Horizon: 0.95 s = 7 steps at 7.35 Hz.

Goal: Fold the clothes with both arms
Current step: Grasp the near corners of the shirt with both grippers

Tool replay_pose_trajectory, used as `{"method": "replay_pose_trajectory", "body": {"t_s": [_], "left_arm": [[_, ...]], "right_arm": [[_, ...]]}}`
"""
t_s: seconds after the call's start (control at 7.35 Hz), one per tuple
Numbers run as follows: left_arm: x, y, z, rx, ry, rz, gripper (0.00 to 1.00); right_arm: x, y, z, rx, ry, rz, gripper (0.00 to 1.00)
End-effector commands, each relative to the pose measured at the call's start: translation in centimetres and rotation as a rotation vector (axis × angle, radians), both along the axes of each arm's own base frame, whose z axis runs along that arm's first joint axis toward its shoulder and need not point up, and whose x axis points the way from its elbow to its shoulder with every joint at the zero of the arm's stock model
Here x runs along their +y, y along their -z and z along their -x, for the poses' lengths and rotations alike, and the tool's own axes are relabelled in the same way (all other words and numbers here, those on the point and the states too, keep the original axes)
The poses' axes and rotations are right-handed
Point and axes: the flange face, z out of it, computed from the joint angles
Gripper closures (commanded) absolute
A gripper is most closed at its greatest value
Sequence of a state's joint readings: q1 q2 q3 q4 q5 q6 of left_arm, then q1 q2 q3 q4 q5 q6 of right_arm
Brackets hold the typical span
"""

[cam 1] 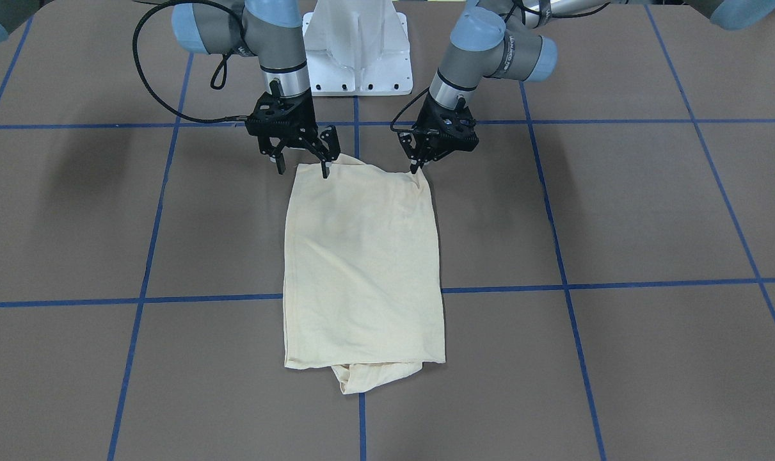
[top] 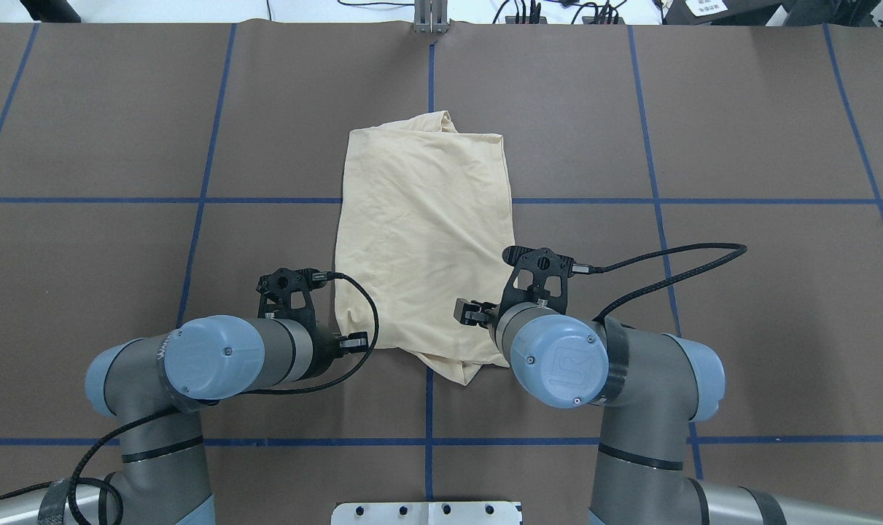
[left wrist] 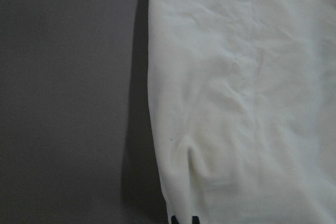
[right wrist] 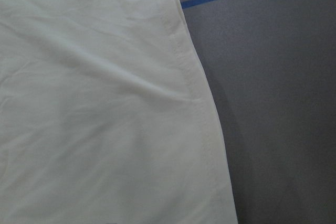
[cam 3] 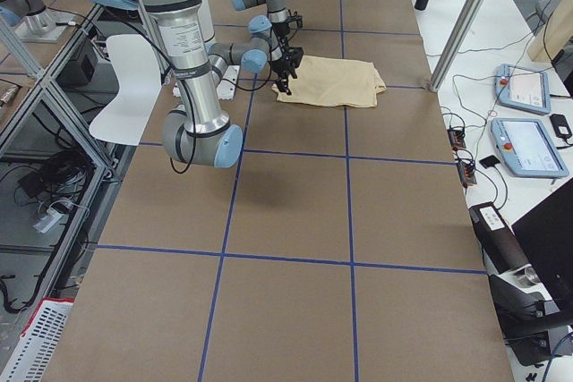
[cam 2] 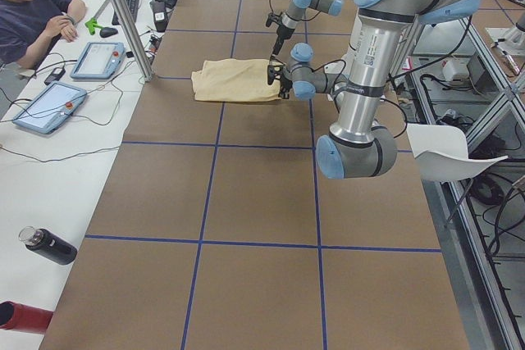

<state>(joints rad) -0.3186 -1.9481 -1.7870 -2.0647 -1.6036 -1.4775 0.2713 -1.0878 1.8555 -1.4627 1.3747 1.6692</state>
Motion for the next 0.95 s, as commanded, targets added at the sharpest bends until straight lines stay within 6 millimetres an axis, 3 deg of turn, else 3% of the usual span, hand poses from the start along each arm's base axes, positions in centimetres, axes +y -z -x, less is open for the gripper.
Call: {"method": "replay_pose_trajectory", "body": {"t_s": [0.0,0.14,0.41,0.82], "left_arm": [[0.1,0.0,0.0,0.0,0.0,0.001,1.0],[0.0,0.0,0.0,0.0,0.001,0.0,1.0],[0.0,0.0,0.0,0.0,0.001,0.0,1.0],[0.0,-0.1,0.0,-0.001,0.003,0.0,1.0]], "right_arm": [[2.0,0.6,1.9,-0.053,-0.074,0.091,0.17],[2.7,-0.2,3.3,-0.041,-0.094,0.091,0.17],[3.5,0.1,5.3,-0.036,-0.116,0.094,0.17],[4.6,-0.2,6.4,-0.028,-0.12,0.098,0.22]]}}
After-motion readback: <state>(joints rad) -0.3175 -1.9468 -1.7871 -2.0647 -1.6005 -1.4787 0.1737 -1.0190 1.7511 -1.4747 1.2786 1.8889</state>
